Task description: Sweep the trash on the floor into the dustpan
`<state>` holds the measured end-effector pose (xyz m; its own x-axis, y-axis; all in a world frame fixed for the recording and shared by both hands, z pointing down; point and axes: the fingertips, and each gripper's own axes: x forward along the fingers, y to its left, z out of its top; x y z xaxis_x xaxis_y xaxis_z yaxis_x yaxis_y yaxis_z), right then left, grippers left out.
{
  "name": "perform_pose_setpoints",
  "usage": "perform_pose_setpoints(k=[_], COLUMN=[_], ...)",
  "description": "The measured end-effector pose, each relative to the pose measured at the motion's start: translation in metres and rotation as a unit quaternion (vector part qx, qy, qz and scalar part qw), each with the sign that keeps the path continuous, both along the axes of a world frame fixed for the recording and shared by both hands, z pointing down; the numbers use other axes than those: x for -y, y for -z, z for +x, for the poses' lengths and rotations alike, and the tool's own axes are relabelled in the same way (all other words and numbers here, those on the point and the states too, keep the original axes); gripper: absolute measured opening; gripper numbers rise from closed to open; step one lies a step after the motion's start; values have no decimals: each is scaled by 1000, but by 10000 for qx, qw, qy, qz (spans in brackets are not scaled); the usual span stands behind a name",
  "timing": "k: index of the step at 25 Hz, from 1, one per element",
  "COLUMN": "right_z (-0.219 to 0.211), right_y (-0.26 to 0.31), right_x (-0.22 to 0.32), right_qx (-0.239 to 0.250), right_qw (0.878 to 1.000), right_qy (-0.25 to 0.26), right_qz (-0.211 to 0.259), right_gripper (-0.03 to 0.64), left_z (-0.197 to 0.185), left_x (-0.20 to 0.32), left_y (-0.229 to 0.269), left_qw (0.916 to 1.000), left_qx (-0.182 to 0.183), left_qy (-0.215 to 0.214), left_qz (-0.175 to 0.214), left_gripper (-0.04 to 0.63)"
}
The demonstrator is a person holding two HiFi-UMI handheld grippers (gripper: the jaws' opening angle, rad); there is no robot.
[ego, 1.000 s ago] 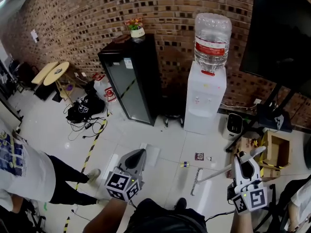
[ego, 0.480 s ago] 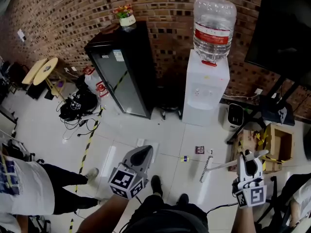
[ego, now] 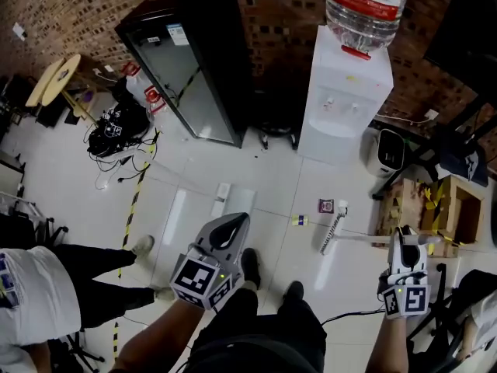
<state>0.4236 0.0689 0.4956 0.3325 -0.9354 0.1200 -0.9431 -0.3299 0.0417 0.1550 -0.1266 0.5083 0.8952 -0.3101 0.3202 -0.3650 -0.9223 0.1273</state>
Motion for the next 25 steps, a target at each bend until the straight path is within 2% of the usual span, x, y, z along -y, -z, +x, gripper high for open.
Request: perform_pose_setpoints(k=[6,10,14,17,21,25], right_z=[8,5,8,7,-6,-24], right_y=[-77,-113,-123,-129,-135,-141], right_x=[23,45,69,90,121,169], right_qx=[225,293,236,130,82,120], right_qw=[9993,9986,9989,9983,9963,9951], right_qy=[49,120,71,108,294,414], right_qz=[-299,-425,-398,-558,-797,-889], right_gripper=[104,103,103,103,103,103], left_z=[-2,-8,-19,-21,-31,-54], left_x=[17,23,41,48,57,92], left_y=[-64,-96,-122,-142,-152,-146], left_qw=[9995,9993,9979,9975,9965,9945], left_qx=[229,124,253,301,270,63], left_qy=[181,205,508,515,582,844], left_qz=[-104,-275,-306,-385,-538,-610], left_gripper=[9,9,9,9,9,9])
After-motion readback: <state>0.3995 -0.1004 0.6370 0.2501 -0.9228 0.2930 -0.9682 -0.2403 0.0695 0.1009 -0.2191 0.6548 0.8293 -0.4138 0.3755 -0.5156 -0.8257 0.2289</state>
